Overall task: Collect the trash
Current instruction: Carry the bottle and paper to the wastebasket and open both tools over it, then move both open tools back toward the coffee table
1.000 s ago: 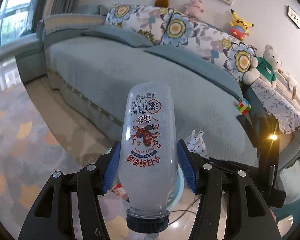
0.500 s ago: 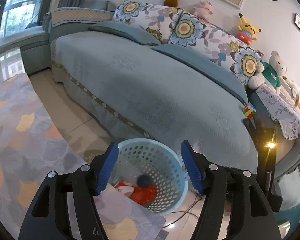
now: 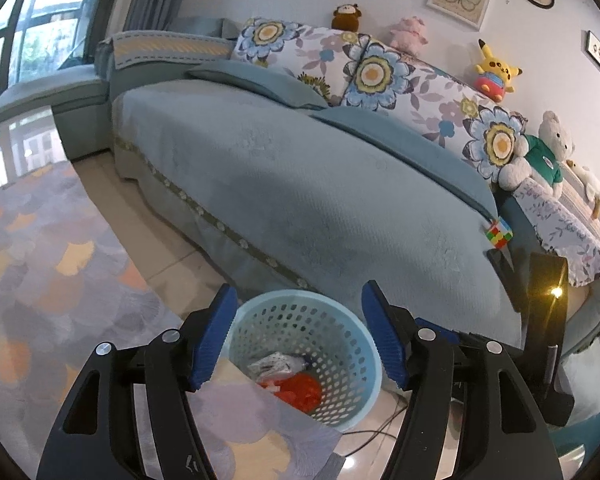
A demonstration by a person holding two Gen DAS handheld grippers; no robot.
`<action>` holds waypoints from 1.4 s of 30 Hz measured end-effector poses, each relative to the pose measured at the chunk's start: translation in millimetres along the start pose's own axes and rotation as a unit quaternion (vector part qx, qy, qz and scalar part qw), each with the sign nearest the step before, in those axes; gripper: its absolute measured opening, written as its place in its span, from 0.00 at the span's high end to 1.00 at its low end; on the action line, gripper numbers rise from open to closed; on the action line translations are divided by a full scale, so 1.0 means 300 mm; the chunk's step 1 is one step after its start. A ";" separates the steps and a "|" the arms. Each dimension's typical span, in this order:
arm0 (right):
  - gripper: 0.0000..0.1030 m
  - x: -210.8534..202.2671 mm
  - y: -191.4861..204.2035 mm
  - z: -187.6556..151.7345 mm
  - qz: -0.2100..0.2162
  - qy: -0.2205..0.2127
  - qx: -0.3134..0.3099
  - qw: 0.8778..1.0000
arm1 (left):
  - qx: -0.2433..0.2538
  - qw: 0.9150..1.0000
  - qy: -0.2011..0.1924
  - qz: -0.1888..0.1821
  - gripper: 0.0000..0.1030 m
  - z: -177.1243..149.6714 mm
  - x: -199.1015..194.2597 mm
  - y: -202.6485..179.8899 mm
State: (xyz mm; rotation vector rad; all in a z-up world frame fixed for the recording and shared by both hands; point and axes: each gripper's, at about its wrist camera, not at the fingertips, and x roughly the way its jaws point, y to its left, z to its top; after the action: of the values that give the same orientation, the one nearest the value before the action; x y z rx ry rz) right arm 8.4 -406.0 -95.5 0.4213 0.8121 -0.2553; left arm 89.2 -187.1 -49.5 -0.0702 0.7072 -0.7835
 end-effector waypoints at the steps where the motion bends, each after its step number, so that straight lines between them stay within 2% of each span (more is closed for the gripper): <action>1: 0.56 -0.011 0.015 0.002 0.003 -0.005 -0.006 1.000 | 0.002 1.000 -0.005 0.004 0.39 0.004 -0.022 -0.001; 5: 0.56 -0.059 0.081 0.006 0.018 -0.026 -0.038 0.999 | 0.010 0.999 -0.026 0.015 0.39 0.015 -0.123 0.012; 11: 0.56 -0.121 0.219 0.007 0.056 -0.050 -0.082 0.994 | -0.009 0.997 -0.066 0.042 0.39 0.031 -0.319 0.106; 15: 0.53 -0.141 0.323 -0.007 0.074 -0.056 -0.109 0.990 | -0.018 0.993 -0.091 0.078 0.39 0.040 -0.454 0.191; 18: 0.53 -0.156 0.429 -0.022 0.097 -0.059 -0.136 0.984 | -0.034 0.981 -0.120 0.146 0.39 0.046 -0.577 0.288; 23: 0.52 -0.179 0.627 -0.054 0.123 -0.059 -0.187 0.973 | -0.076 0.965 -0.153 0.200 0.38 0.046 -0.805 0.467; 25: 0.47 -0.187 0.706 -0.069 0.136 -0.059 -0.196 0.969 | -0.084 0.954 -0.170 0.234 0.38 0.038 -0.894 0.518; 26: 0.44 -0.192 0.729 -0.078 0.140 -0.059 -0.198 0.968 | -0.090 0.944 -0.181 0.263 0.38 0.028 -0.952 0.555; 28: 0.39 -0.186 0.795 -0.090 0.158 -0.056 -0.201 0.965 | -0.100 0.935 -0.187 0.284 0.31 0.021 -1.012 0.606; 31: 0.38 -0.140 0.895 -0.101 0.189 -0.039 -0.200 0.961 | -0.131 0.928 -0.174 0.302 0.27 -0.009 -1.074 0.743; 33: 0.38 -0.100 0.958 -0.112 0.212 -0.023 -0.203 0.956 | -0.152 0.931 -0.155 0.295 0.20 -0.027 -1.074 0.829; 34: 0.37 -0.081 0.993 -0.122 0.215 -0.018 -0.210 0.954 | -0.159 0.931 -0.145 0.294 0.18 -0.039 -1.069 0.863; 38: 0.31 -0.017 1.124 -0.191 0.214 -0.010 -0.258 0.942 | -0.183 0.923 -0.117 0.318 0.18 -0.097 -1.003 0.989; 42: 0.27 0.051 1.230 -0.266 0.217 0.008 -0.299 0.929 | -0.186 0.931 -0.080 0.303 0.18 -0.137 -0.904 1.067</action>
State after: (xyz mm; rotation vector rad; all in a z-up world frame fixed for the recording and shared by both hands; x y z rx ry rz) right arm 106.3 -42.9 -58.0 0.0167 0.7481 0.4066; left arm 129.8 232.0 -29.2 -0.2429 0.6637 -0.0422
